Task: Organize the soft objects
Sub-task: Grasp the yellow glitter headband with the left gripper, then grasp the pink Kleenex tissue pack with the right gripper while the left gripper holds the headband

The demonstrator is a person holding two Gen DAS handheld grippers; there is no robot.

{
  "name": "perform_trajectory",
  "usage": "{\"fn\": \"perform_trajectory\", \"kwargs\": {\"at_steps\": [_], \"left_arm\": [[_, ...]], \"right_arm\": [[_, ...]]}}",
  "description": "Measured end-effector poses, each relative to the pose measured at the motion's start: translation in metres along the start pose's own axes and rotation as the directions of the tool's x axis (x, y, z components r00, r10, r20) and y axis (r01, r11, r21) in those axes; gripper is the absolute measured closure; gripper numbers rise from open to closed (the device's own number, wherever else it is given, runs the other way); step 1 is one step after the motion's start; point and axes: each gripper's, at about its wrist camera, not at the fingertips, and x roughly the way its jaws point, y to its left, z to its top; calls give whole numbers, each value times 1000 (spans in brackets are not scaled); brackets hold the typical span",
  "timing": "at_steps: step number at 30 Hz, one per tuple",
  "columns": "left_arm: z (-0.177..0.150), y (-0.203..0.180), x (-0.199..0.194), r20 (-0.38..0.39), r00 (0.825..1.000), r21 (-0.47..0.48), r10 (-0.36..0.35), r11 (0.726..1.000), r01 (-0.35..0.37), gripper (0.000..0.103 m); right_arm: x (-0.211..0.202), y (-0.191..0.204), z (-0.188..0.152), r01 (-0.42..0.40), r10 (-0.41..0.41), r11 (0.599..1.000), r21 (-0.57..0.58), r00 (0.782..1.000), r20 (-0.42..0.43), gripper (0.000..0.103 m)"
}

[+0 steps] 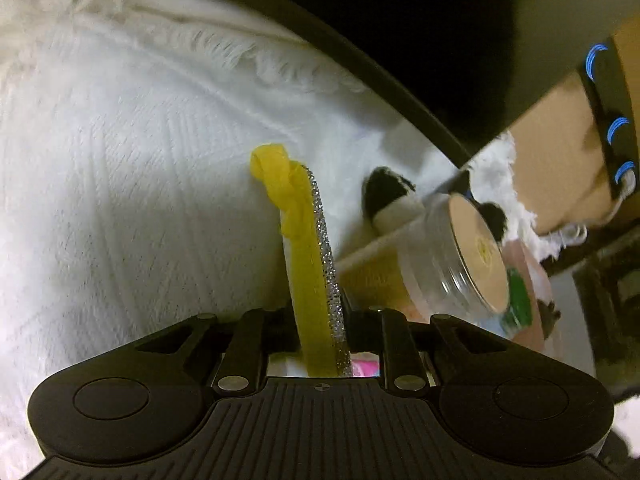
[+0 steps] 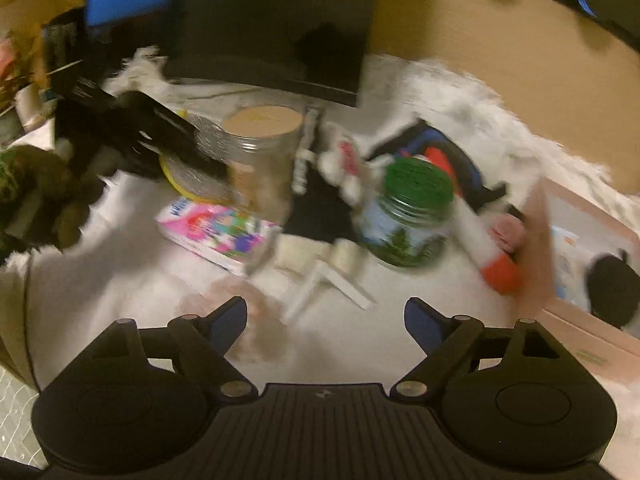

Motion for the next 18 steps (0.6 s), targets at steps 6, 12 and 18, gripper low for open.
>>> {"fn": "perform_trajectory", "kwargs": {"at_steps": [6,12,18], "left_arm": [[-2,7,-3,-12,999,-13,-37,999,37,84],[8,-3,-39,136,991,80,15,996,-26,84],[11,-2,-58,173,985,92,13,995,-29,84]], "right_arm": [[30,43,24,-57,61,979,-194,998,14,16],[72,73,48,-90,92,968,-236,996,-5,16],[113,69,62,-132,123,990,-57,982,-142,10]]}}
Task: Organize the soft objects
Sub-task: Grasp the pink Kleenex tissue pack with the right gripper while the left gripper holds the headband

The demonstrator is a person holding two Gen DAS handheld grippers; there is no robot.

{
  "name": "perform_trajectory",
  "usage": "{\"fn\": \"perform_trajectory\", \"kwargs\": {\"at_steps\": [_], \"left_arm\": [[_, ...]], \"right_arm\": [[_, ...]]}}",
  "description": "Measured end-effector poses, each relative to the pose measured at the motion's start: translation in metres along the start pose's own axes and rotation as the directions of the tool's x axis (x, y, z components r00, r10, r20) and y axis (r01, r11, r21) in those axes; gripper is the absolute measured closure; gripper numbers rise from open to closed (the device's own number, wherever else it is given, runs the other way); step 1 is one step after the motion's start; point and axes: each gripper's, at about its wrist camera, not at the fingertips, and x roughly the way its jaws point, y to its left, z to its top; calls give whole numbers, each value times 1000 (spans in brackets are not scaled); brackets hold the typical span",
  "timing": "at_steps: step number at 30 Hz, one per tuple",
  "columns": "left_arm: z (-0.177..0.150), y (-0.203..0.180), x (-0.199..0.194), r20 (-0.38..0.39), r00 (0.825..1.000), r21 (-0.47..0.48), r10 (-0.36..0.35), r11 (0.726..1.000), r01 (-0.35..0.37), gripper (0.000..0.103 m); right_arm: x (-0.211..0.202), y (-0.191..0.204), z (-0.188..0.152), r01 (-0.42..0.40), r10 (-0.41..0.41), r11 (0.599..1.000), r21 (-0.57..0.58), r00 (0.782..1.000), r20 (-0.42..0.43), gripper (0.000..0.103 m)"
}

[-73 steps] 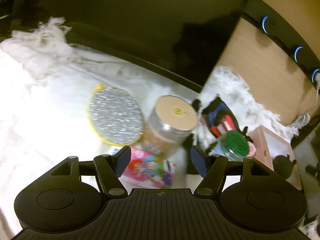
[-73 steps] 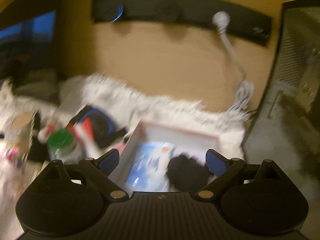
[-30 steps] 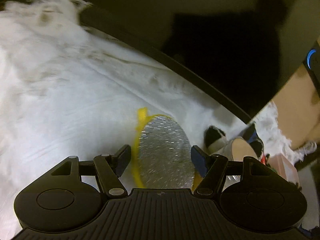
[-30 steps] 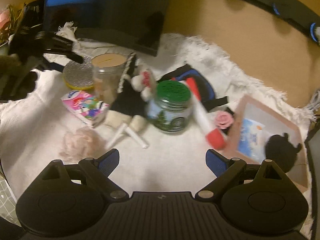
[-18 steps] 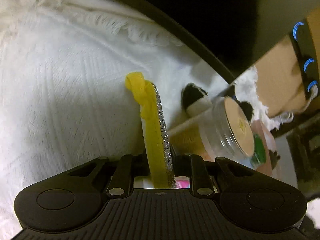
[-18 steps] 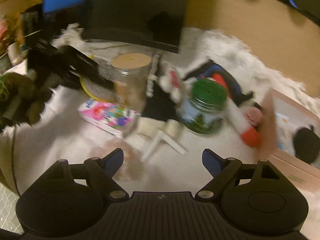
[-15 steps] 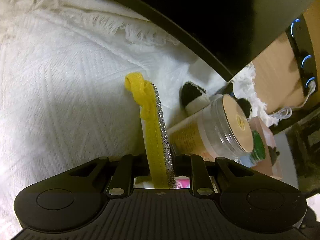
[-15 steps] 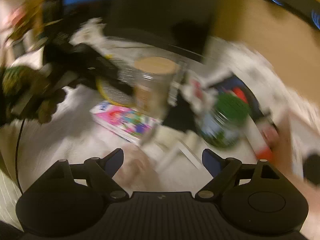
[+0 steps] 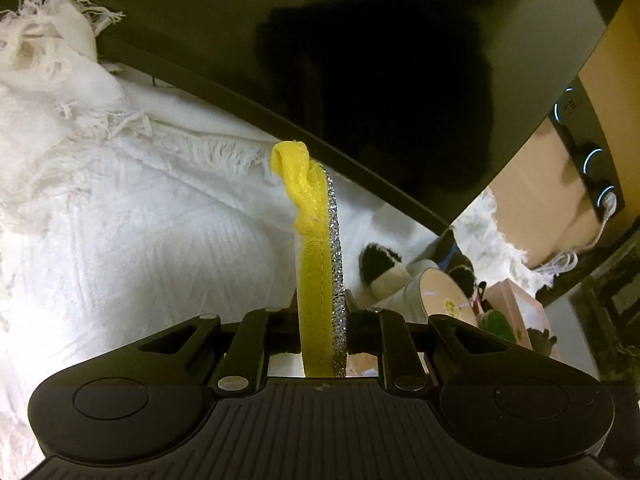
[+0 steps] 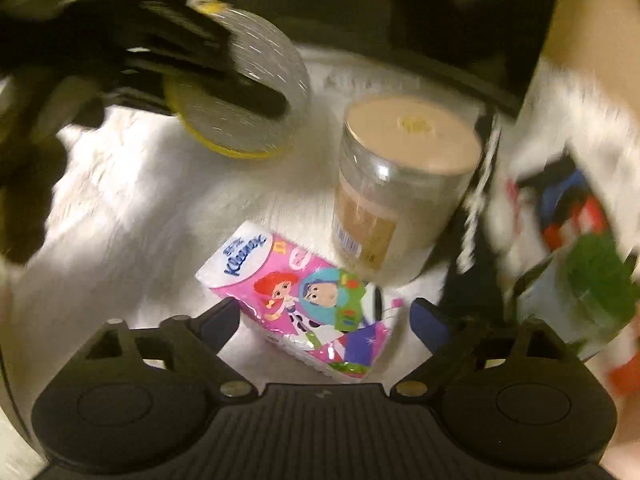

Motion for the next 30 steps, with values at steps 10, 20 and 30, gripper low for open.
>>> {"fn": "perform_trajectory", "kwargs": {"at_steps": [10,20,30], "left_arm": [[-1,15,-9,25,1000,-43,15,999,-14,84],[-4,16,-9,23,999,-35,42,999,-41,84],[-3,19,-11,35,999,-66,22,998,-19,84]], "right_arm": [[-34,32,4,-56,76,967,-247,994,73,6],[-10,55,11,-2,56,906,-423,992,117,17],[-23,10,-7,-130,120,969,-210,991,-61,24]]}}
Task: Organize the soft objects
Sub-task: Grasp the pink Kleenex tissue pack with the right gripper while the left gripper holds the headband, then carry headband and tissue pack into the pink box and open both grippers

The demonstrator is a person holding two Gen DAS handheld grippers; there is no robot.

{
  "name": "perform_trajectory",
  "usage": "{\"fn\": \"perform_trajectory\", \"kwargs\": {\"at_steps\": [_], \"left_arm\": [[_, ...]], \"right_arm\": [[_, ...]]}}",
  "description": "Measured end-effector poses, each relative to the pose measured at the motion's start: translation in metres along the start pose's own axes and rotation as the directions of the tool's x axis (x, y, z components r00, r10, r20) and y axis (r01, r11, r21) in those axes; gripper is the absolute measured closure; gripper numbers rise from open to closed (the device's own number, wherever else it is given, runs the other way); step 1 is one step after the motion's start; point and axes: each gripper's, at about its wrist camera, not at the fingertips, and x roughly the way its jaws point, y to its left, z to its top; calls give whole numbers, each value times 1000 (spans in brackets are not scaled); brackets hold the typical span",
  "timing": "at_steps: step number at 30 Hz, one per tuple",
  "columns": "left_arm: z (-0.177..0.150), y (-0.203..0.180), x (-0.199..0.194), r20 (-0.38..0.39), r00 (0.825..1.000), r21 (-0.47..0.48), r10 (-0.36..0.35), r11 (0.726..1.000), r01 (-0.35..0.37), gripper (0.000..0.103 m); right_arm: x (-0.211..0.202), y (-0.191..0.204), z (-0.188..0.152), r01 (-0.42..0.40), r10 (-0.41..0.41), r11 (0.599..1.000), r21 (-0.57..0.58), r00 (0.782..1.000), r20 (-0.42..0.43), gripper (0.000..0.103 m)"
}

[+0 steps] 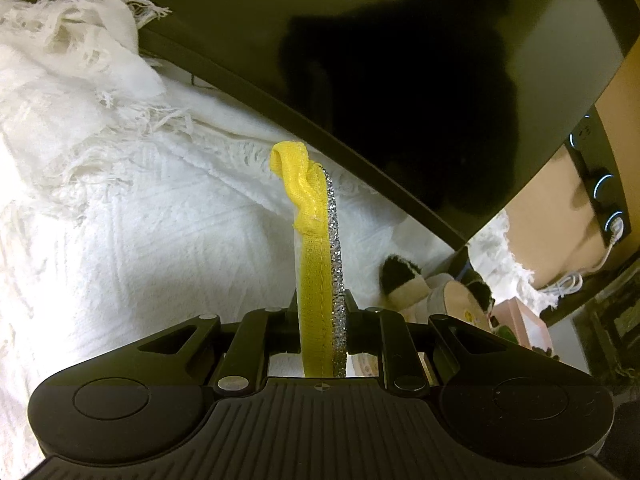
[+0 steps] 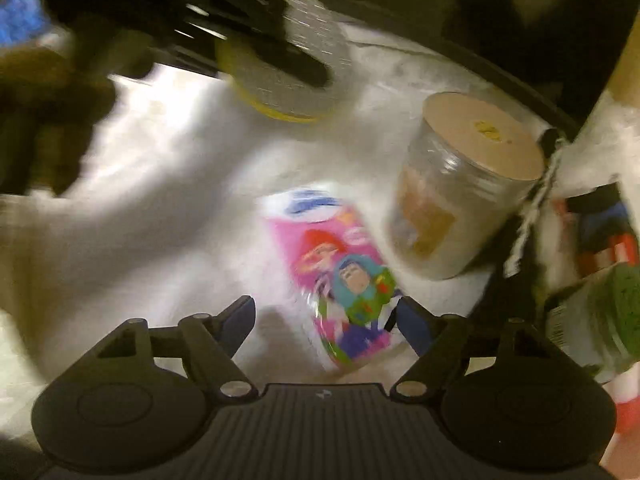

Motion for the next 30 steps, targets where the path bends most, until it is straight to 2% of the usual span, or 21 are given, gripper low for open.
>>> {"fn": "perform_trajectory", "kwargs": {"at_steps": [2,5,9,11,13,14,15,19,22,25,27,30], "left_arm": [[1,-1,3,-2,1000,0,-2,1000,2,84],[1,-3,6,-7,1000,4,0,1000,0,84],[-1,-7,8,-16,1000,20,18,1000,-18,84],[-3,-7,7,-20,1000,22,23,1000,-23,84],[-5,-7,7,-19,999,19,33,999,-32,84],[-5,-7,7,-18,999,18,37,999,-37,84],[-5,-7,7,-17,999,18,41,999,-41,84],[-2,-17,3,-3,997,40,79,996,-79,84],[8,-28,-4,19,996,47,82,996,-83,84],[22,-51,-9,45,996,75,75,994,-79,84],[29,-70,-11,59,997,97,54,994,-60,84],[34,-107,-10,75,997,131,-4,991,-5,84]], "right_arm": [[-12,0,2,-15,16,1000,-23,999,45,24],[-5,3,8,61,-54,994,-92,996,77,21],[22,-2,20,93,-91,995,-40,994,68,22],[34,-4,21,74,-74,997,-11,996,49,22],[40,-6,22,69,-69,998,4,997,22,29],[39,-4,22,51,-51,999,4,999,15,46],[36,-1,24,46,-46,999,-5,999,5,51],[2,8,23,56,-55,998,-29,998,33,54],[-41,2,26,72,-70,997,-15,991,112,54],[-87,-15,26,125,-129,992,32,973,192,54],[-116,-29,23,190,-200,980,64,950,239,54],[-154,-56,11,300,-322,947,120,904,280,54]]}}
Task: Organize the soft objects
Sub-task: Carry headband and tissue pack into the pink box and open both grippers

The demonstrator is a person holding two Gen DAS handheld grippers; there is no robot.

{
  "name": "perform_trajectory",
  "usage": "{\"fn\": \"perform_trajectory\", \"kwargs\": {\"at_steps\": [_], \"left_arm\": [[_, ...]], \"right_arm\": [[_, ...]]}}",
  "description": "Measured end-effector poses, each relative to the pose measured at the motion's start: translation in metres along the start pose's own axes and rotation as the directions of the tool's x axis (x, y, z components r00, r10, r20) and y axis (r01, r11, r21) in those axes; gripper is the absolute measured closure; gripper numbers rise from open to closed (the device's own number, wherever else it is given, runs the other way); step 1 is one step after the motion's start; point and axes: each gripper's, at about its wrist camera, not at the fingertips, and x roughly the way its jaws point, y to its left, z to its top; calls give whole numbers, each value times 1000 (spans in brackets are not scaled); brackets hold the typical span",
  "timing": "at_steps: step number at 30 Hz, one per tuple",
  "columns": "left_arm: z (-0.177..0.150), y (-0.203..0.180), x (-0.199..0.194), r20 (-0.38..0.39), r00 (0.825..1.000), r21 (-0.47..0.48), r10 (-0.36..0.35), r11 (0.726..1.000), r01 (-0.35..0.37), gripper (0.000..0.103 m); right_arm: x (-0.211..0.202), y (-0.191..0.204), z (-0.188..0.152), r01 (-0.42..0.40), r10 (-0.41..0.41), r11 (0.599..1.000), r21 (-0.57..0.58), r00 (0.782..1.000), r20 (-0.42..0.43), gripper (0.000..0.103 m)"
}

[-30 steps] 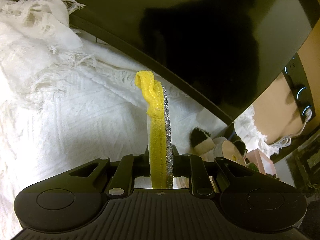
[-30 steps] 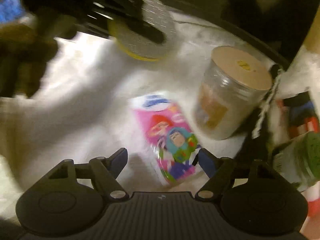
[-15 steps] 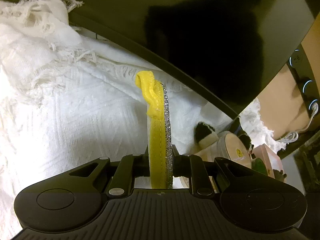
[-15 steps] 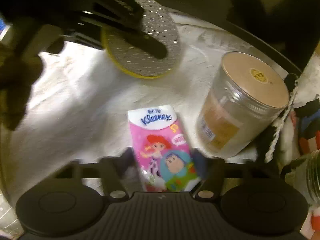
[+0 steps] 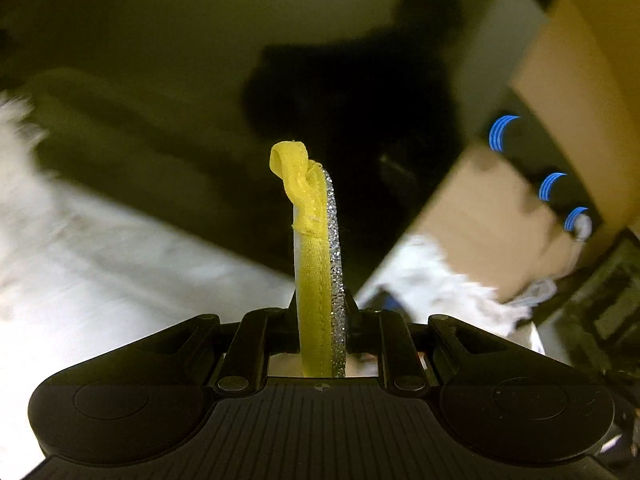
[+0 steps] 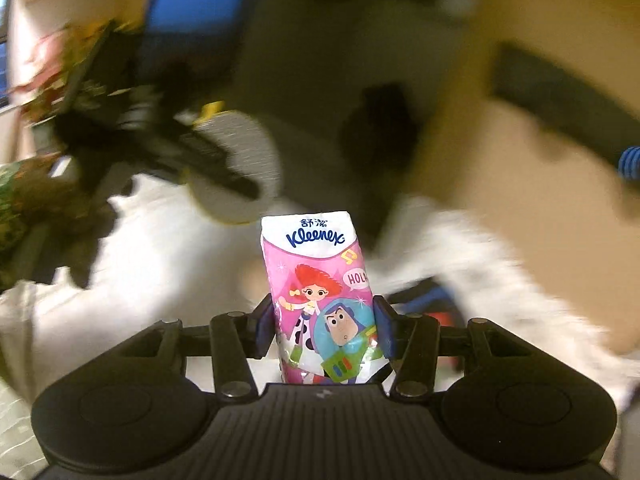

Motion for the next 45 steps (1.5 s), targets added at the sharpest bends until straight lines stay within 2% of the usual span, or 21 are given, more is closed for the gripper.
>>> {"fn": "perform_trajectory", "kwargs": {"at_steps": [3,6,11,19,25,28,29,31,33,36,39,41,45], "left_arm": [[5,-39,8,3,998,37,-64,997,64,84],[3,-82,19,-16,991,78,-136,987,137,84],[-12,-156,45,-83,958,119,-274,952,283,84],[-58,-256,105,-231,913,170,-336,910,378,84],[-82,-302,153,-329,891,169,-311,910,380,83],[-95,-315,186,-435,845,118,-310,911,395,83],[-100,-317,194,-451,839,108,-304,915,389,83],[-110,-317,206,-456,855,122,-247,934,335,82],[-118,-316,211,-452,872,155,-187,946,283,76],[-125,-310,213,-442,886,171,-141,956,238,72],[-122,-298,202,-377,921,175,-93,970,170,72],[-120,-286,190,-344,936,164,-79,976,143,72],[-116,-274,169,-306,949,140,-72,983,120,72]], "right_arm": [[-24,-45,-6,126,-127,991,50,992,12,54],[-51,-88,-18,238,-242,965,108,970,22,54],[-85,-151,-50,360,-370,908,214,929,8,54],[-108,-216,-116,405,-408,855,324,911,-61,54],[-117,-242,-147,397,-401,829,395,913,-74,53],[-111,-248,-154,382,-381,829,408,921,-86,53],[-109,-251,-157,378,-376,830,411,922,-90,53],[-104,-255,-161,370,-363,832,414,927,-99,53],[-99,-260,-164,360,-349,836,415,931,-104,53],[-89,-265,-166,348,-332,843,411,937,-114,53],[-75,-271,-162,327,-305,849,416,945,-119,53],[-65,-274,-158,296,-273,853,430,955,-116,53],[-39,-278,-144,220,-196,854,472,976,-99,53]]}}
